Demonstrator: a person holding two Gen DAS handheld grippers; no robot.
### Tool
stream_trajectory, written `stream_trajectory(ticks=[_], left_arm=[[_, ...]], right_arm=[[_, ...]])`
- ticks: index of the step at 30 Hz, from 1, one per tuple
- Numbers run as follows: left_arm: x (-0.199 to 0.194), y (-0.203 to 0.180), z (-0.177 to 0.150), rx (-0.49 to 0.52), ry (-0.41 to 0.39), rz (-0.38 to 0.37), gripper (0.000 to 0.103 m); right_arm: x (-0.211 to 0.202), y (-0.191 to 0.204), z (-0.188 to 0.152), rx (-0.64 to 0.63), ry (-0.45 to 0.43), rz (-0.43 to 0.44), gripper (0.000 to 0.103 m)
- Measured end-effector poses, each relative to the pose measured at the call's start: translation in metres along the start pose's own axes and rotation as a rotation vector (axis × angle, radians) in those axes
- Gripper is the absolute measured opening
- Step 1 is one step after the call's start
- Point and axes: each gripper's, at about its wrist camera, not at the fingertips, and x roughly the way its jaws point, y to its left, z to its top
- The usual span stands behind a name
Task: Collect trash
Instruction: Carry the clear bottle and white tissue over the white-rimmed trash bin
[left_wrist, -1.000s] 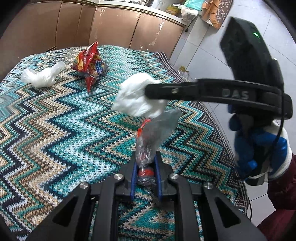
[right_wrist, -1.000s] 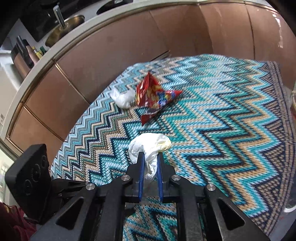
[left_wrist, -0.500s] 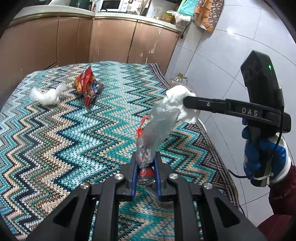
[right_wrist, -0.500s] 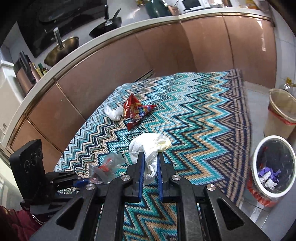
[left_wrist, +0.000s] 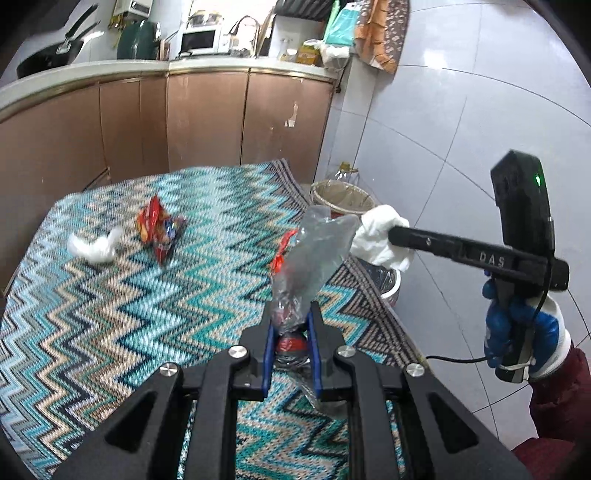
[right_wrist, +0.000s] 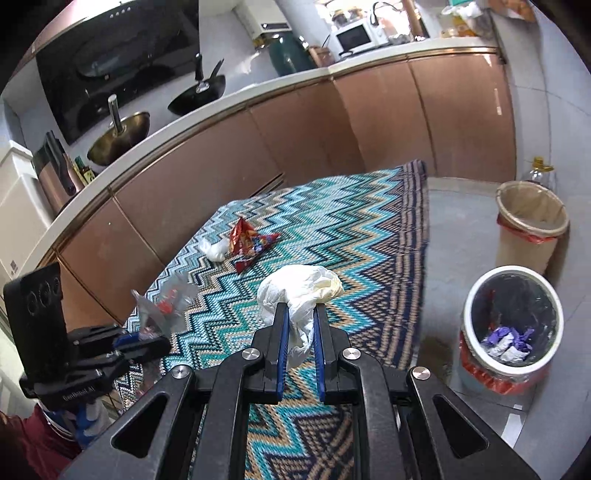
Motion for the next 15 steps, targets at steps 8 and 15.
stream_trajectory(ticks=[8,15], left_arm=[[0.003,-0.036,0.044,0.060,-0.035,-0.022,0.015],[0.029,-0.076,0.085,0.128,-0.038,-0.035,0.015]], right_arm=[[-0.046,-0.023,-0.003,0.014,-0.099,-0.061,0.012],[-0.080,-0.068,-0.007,0.081,-0.172,-0.143,0.012]])
